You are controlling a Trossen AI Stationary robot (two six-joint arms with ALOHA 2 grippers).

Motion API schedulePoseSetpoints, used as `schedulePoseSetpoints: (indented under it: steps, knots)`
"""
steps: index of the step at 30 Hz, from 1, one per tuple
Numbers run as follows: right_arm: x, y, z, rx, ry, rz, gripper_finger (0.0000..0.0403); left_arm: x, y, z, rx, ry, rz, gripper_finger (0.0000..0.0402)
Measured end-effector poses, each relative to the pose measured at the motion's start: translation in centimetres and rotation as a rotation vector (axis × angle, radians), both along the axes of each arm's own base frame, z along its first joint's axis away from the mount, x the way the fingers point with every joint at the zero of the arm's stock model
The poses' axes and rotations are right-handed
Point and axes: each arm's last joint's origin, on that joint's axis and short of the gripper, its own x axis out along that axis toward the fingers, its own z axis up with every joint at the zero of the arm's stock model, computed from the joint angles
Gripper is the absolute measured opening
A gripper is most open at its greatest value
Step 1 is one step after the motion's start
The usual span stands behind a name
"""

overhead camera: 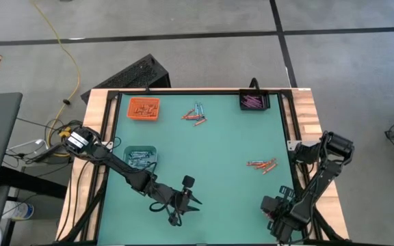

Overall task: Sort crayons
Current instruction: Put the blue crayon into the blue bin

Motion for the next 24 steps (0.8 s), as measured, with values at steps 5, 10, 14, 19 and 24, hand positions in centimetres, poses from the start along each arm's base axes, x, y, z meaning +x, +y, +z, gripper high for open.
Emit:
schedulePoseSetpoints:
  steps: [5, 10, 14, 19, 24]
  knots:
    - [-0.2, -0.2, -0.9, 0.045, 0.004, -0.001, 0.0122, 0.0, 0.0, 0.0, 0.000, 0.000, 0.000, 0.0100]
    - [-0.3, -0.4, -1.3, 0.049, 0.006, -0.001, 0.0103, 0.0, 0.0, 0.0, 0.003, -0.001, -0.001, 0.0100]
    - [-0.3, -0.5, -1.3, 0.046, 0.012, 0.014, 0.0050, 0.0, 0.0, 0.0, 0.005, -0.001, -0.002, 0.0100]
    - [-0.3, -0.5, -1.3, 0.040, 0.016, 0.016, 0.0008, 0.0, 0.0, 0.0, 0.007, -0.002, -0.002, 0.0100]
    - [-0.3, -0.8, -1.3, 0.025, 0.024, 0.009, 0.0004, 0.0, 0.0, 0.0, 0.018, -0.006, 0.007, 0.0100]
